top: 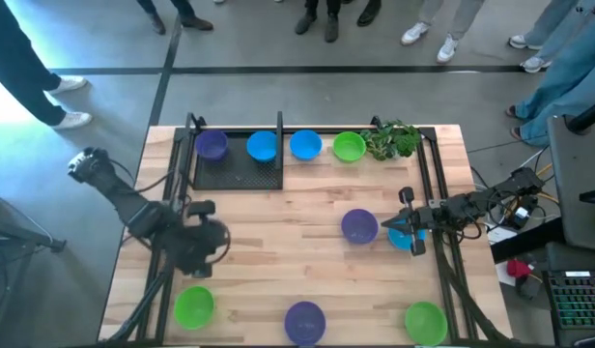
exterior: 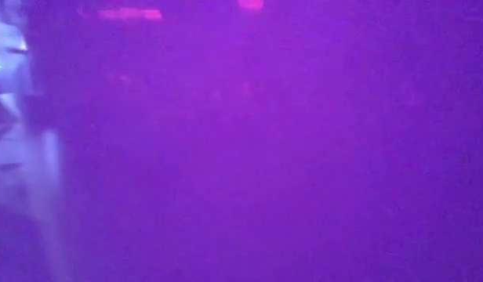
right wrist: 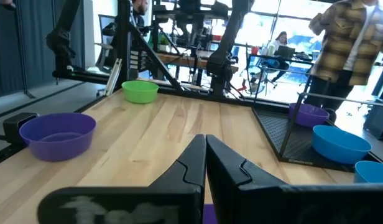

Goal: Pick & Place Mini bowls
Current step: Put the bottom left green bowl on the shelf

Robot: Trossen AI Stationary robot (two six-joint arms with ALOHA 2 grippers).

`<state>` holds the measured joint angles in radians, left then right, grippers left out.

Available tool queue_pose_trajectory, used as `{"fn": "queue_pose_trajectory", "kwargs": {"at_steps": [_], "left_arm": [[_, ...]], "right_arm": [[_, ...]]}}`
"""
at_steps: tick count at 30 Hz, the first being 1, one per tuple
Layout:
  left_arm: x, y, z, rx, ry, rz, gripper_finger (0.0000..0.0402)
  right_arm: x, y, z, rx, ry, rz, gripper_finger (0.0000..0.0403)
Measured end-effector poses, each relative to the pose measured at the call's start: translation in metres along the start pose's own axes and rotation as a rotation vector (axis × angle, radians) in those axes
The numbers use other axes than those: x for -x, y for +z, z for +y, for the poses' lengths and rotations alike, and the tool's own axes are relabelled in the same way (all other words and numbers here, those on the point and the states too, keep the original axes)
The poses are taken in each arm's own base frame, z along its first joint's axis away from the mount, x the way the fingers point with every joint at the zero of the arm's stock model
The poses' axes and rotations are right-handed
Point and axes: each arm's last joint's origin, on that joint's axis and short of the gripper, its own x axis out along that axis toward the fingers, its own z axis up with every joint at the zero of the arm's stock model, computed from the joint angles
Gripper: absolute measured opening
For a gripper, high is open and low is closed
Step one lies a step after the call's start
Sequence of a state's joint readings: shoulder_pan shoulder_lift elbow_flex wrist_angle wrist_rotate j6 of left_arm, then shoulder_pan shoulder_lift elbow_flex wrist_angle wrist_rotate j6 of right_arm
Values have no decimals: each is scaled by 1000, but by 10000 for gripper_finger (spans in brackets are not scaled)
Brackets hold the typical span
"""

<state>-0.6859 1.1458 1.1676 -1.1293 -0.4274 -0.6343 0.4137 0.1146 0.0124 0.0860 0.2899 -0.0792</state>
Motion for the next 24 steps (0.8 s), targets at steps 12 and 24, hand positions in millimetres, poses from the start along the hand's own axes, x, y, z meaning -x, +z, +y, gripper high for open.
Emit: {"fn": "queue_pose_trajectory", "kwargs": {"at_steps": [12, 24], "left_arm": [[-18, -37, -21, 41, -116, 158, 14], [-41, -56, -43, 4, -268, 272, 0]], "right_arm": [[0, 0, 0, 3, 0, 0, 8], [0, 0, 0, 3, 3, 1, 8]]}}
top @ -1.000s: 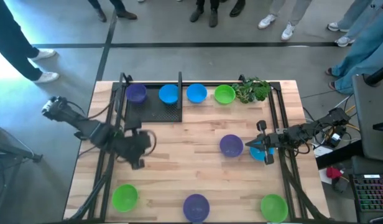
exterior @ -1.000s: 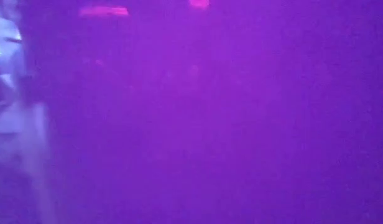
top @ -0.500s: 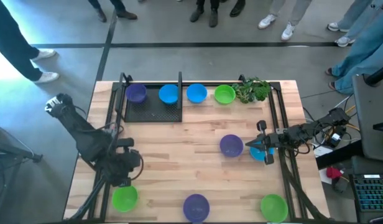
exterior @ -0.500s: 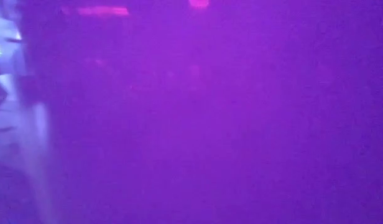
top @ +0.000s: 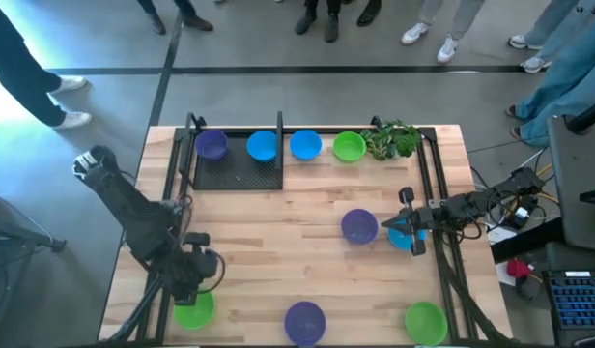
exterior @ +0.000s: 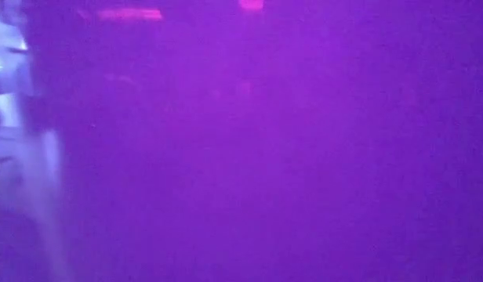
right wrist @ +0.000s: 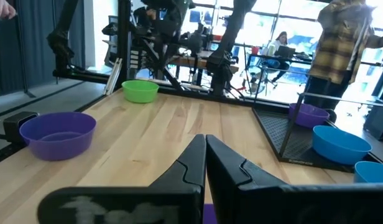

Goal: Pick & Place Mini bowls
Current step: Put the bottom left green bowl on the shelf

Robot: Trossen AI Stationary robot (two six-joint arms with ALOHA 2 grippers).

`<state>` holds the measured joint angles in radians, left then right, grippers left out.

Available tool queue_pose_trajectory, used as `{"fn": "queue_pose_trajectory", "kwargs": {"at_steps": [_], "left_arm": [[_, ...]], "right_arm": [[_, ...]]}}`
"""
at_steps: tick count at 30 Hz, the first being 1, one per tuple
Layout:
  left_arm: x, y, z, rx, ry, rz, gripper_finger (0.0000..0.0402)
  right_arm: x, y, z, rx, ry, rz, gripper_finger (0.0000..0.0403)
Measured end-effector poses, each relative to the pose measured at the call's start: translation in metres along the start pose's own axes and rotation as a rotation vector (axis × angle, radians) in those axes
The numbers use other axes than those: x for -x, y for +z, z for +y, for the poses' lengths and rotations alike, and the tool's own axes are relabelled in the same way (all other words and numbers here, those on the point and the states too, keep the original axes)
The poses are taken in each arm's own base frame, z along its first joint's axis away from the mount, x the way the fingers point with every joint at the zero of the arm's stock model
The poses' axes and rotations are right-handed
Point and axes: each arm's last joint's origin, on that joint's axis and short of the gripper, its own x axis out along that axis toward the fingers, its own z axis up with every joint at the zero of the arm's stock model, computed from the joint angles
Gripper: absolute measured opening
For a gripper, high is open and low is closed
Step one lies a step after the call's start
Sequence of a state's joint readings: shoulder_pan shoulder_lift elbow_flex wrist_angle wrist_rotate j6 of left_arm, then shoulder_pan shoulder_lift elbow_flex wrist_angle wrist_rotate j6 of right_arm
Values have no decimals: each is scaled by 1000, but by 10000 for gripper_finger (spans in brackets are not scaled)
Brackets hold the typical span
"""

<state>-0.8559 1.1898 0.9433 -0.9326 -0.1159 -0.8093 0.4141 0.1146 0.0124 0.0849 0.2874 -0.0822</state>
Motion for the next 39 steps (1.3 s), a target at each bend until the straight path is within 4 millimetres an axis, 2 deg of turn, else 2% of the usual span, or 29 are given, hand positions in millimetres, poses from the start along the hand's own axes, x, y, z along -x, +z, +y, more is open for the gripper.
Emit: {"fn": "queue_pose_trajectory", "kwargs": {"at_steps": [4, 8, 13, 24, 34, 39], "left_arm": [[-12, -1, -7, -14, -15, 87, 0], [-25, -1, -13, -37, -14, 151, 0], [-37, -1, -18, -54, -26, 183, 0], [-41, -1, -19, -47, -13, 195, 3], [-44, -1, -19, -42, 2, 203, 53], [-53, -2, -20, -86, 25, 226, 65]], "right_arm": [[0, 0, 1, 2, 31, 1, 8], [0, 0, 4, 0, 134, -3, 8], [1, -6, 6, -96, 188, 63, 8], [0, -7, 6, -86, 188, 71, 8], [0, -7, 6, -85, 186, 69, 8], [0, -7, 6, -86, 185, 68, 8]]}}
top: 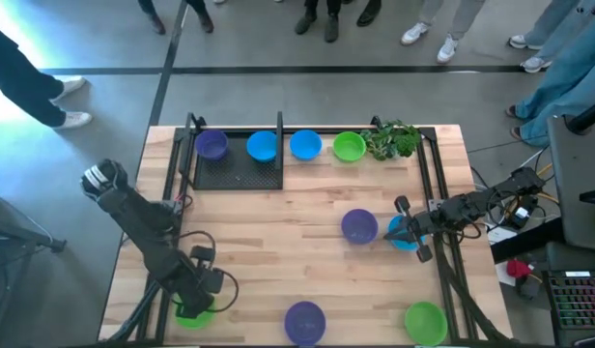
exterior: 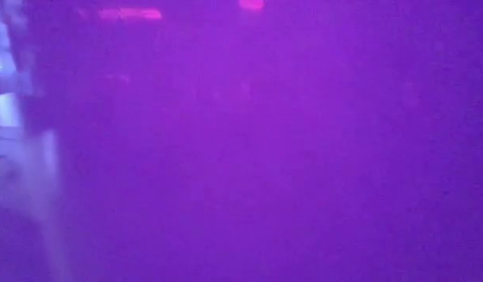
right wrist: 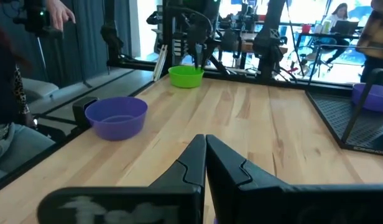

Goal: Pick & Place Mini bowls
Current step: Put the bottom left green bowl on the shelf

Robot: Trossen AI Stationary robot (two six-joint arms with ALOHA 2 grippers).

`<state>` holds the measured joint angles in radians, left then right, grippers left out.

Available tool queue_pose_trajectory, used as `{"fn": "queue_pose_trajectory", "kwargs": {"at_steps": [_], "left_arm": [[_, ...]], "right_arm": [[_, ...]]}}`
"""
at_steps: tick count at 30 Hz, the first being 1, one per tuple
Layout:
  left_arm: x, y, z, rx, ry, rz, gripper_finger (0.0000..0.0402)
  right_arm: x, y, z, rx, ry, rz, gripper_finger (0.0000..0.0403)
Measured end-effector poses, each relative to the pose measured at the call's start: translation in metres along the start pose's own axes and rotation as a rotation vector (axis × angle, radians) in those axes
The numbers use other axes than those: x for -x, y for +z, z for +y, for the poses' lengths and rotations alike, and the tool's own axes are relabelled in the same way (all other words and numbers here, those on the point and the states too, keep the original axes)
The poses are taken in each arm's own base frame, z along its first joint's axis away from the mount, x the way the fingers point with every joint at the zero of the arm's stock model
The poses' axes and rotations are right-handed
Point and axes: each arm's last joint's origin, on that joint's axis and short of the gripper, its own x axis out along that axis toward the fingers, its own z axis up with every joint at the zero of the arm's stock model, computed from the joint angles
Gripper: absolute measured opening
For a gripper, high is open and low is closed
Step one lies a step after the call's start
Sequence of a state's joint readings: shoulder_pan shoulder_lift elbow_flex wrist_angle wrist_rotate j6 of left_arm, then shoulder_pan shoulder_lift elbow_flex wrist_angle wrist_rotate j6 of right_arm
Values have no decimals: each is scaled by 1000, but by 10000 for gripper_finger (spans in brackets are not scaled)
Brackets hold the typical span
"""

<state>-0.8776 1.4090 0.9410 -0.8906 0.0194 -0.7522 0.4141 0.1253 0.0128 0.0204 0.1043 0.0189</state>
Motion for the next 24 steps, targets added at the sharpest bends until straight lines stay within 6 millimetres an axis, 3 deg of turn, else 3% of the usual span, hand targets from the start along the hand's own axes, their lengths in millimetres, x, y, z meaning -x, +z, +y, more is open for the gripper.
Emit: {"fn": "queue_pose_trajectory", "kwargs": {"at_steps": [20, 24], "left_arm": [[-33, 2, -4, -56, 30, 140, 66], [-34, 1, -5, -96, -4, 170, 35]], "right_arm": [[0, 0, 0, 0, 0, -1, 8], [0, 0, 0, 0, -1, 0, 8]]}}
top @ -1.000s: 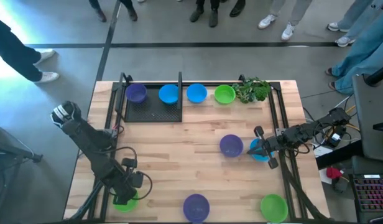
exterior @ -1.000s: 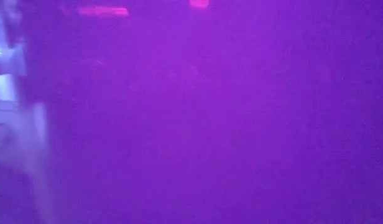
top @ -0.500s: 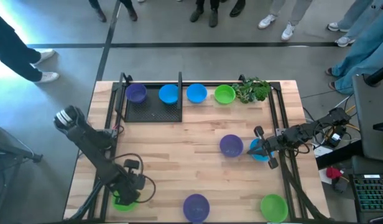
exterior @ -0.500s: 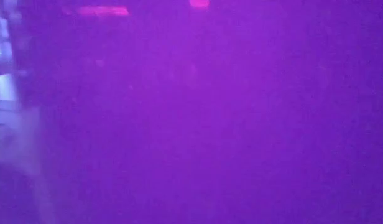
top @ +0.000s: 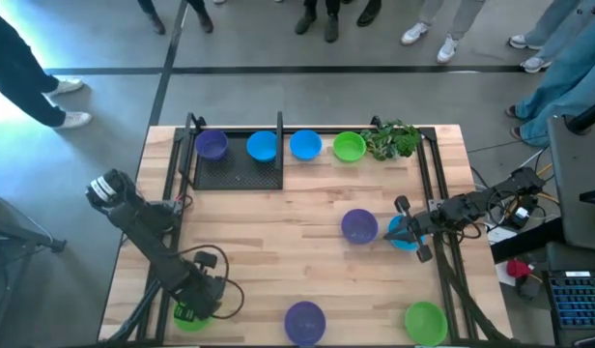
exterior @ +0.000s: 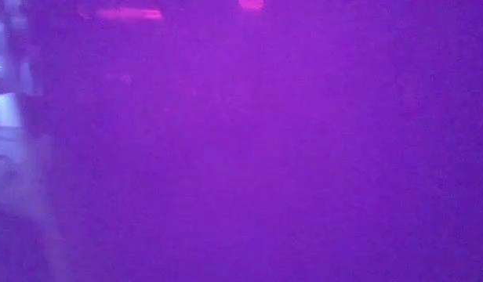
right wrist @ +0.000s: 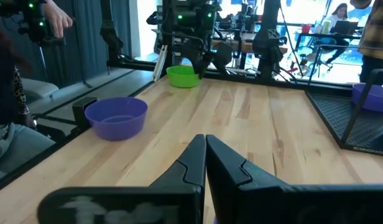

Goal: Pick & Place Mini bowls
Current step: Put the bottom left green bowl on the shelf

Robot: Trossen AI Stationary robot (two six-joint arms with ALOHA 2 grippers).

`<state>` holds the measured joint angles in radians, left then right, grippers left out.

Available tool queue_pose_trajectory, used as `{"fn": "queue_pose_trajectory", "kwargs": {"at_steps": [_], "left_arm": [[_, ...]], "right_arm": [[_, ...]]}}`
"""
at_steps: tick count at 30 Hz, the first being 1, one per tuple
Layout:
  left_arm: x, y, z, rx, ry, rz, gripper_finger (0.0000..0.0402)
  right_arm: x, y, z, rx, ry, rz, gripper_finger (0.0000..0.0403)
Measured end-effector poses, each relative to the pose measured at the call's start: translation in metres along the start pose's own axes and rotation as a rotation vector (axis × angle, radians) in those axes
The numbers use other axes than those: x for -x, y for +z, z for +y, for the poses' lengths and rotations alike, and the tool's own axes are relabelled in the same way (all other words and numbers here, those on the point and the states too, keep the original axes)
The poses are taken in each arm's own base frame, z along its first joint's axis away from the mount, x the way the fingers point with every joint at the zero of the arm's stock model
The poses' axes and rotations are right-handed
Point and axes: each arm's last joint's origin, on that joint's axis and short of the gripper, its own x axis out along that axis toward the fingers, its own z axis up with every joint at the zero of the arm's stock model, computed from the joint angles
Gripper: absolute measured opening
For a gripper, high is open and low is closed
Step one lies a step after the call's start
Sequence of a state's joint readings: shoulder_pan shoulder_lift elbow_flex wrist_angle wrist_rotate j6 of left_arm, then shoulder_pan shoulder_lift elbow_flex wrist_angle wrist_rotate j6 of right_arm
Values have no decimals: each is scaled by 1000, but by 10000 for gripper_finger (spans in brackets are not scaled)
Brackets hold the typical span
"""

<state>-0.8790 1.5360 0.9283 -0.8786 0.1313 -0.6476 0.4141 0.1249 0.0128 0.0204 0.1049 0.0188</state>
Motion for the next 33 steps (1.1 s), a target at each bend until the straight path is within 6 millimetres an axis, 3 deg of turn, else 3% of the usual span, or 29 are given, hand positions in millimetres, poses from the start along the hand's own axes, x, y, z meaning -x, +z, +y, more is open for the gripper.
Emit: {"fn": "queue_pose_trajectory", "kwargs": {"at_steps": [2, 9, 18, 25, 33], "left_arm": [[0, 0, 0, 0, -4, 1, 11], [4, 3, 3, 15, -17, -11, 2], [37, 9, 28, 115, -56, -153, 1], [71, 8, 65, 267, -60, -292, 0], [101, -1, 131, 566, -17, -396, 0]], "right_arm": [[0, 0, 0, 0, 0, 0, 8], [0, 0, 0, 0, 0, 0, 8], [0, 0, 0, -4, 0, 0, 8], [0, 0, 0, -4, 0, 1, 8], [0, 0, 0, -4, -3, 0, 8]]}}
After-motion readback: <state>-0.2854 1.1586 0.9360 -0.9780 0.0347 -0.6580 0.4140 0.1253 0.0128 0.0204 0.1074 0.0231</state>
